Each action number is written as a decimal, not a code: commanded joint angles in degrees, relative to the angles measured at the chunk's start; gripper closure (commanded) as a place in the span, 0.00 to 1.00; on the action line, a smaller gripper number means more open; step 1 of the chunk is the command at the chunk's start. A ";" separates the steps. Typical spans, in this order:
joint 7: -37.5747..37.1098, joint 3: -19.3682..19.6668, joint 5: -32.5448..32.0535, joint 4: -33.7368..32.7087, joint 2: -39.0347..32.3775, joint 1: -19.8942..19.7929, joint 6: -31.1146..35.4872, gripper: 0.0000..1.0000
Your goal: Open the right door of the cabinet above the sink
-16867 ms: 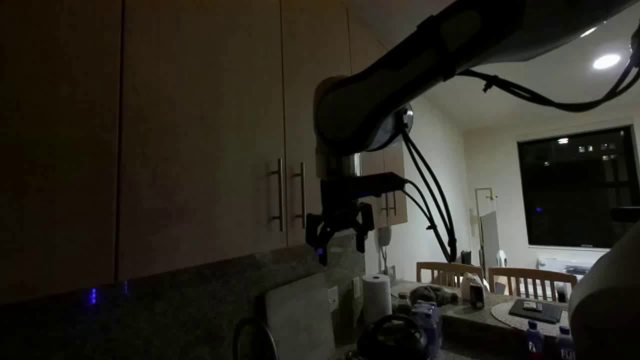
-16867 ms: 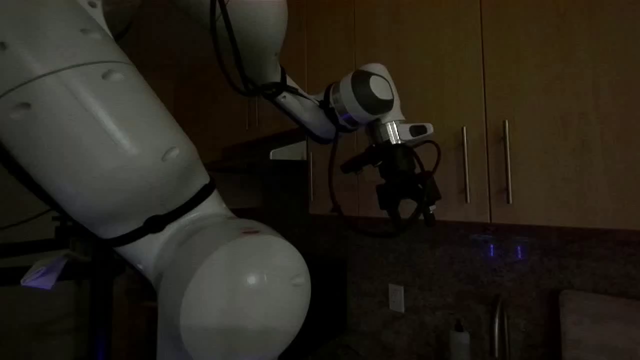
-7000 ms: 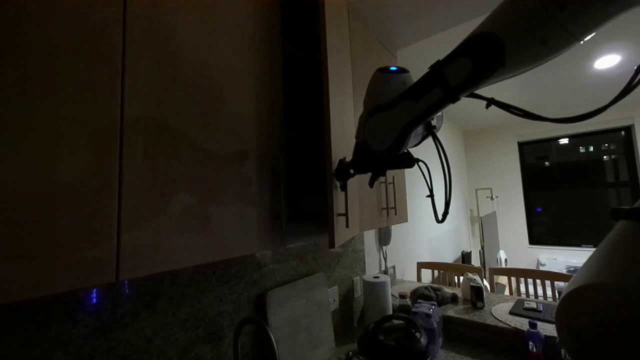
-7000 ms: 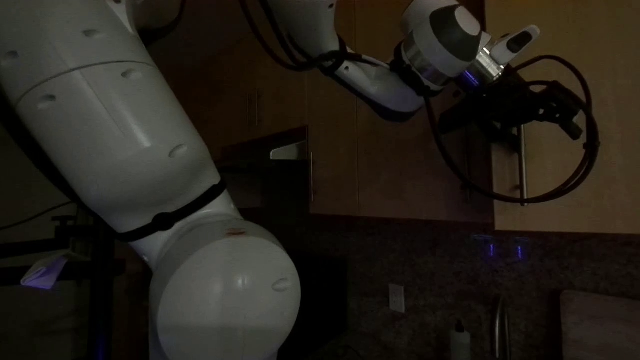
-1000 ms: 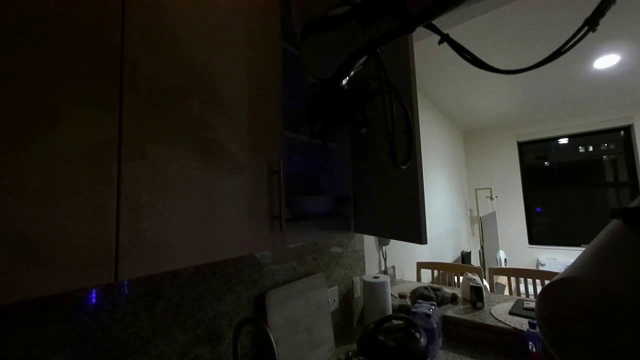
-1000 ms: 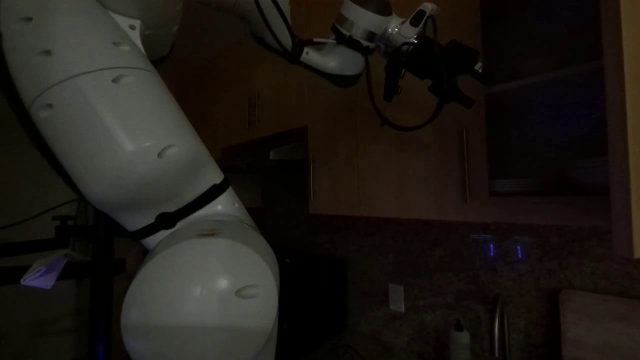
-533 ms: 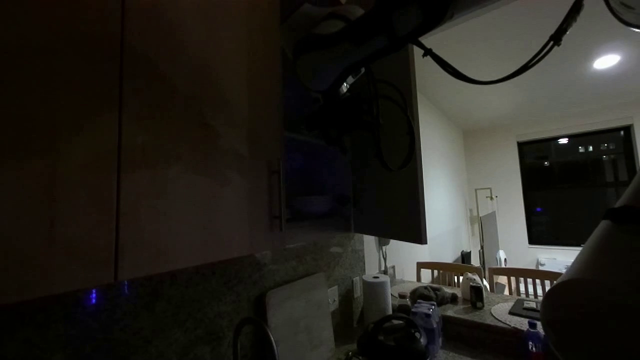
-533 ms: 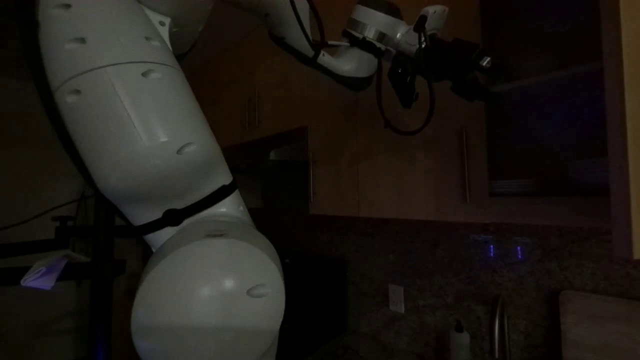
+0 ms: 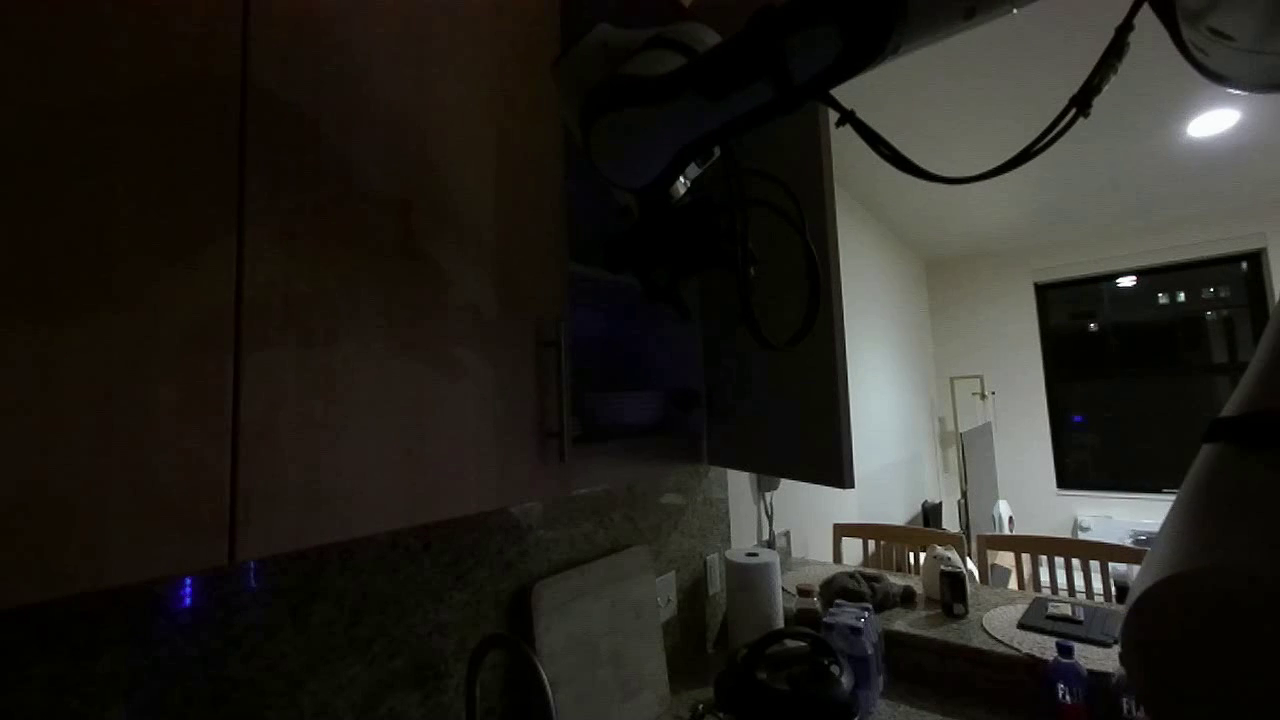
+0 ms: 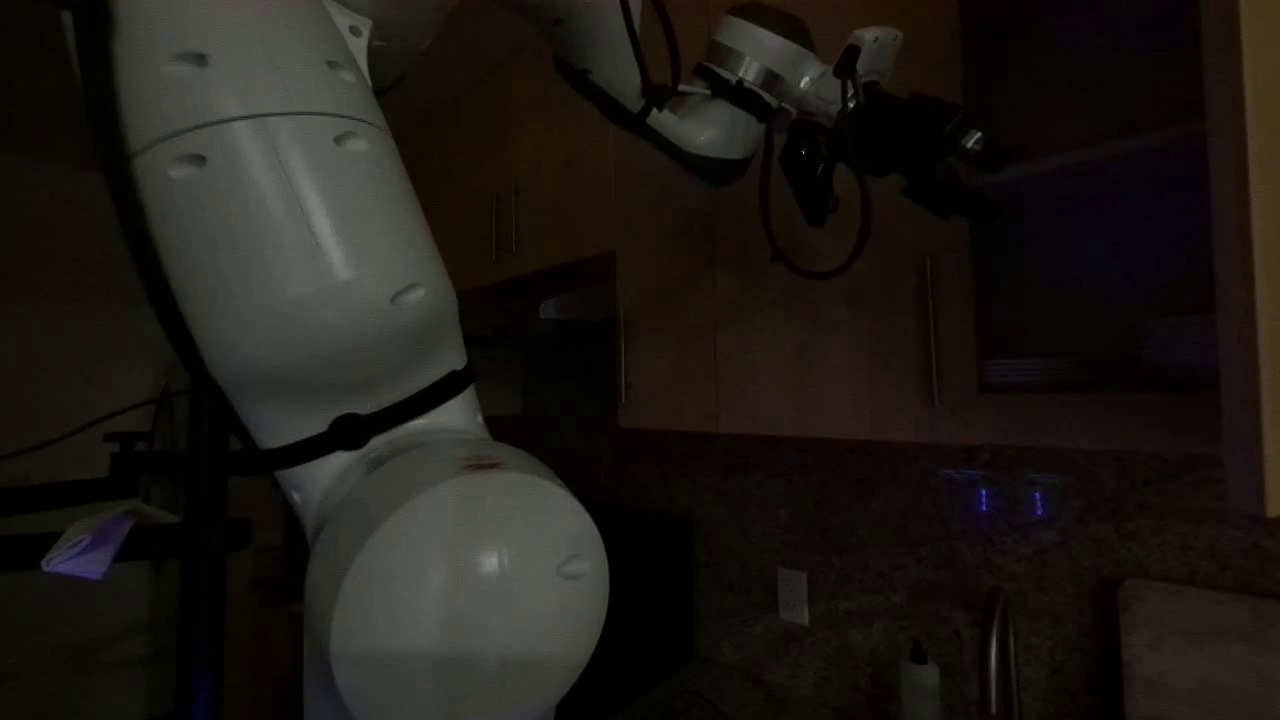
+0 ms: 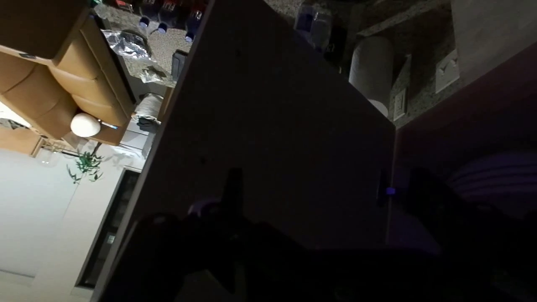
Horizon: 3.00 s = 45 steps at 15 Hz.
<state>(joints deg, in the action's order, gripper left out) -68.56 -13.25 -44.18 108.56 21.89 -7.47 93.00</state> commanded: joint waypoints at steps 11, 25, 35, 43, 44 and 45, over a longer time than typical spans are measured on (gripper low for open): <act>11.23 10.70 -0.95 1.35 1.70 3.21 8.42 0.00; 21.93 17.03 -0.16 2.86 3.41 1.24 17.89 0.00; 28.05 20.01 1.73 3.20 3.68 -1.04 24.77 0.00; 33.35 22.40 3.87 2.36 3.40 -3.25 24.91 0.00; 34.12 22.71 4.18 2.12 3.21 -3.71 24.68 0.00; 35.36 23.17 4.72 1.87 3.05 -4.08 24.37 0.00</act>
<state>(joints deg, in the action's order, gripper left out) -38.09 9.04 -41.74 110.29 24.46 -9.39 116.77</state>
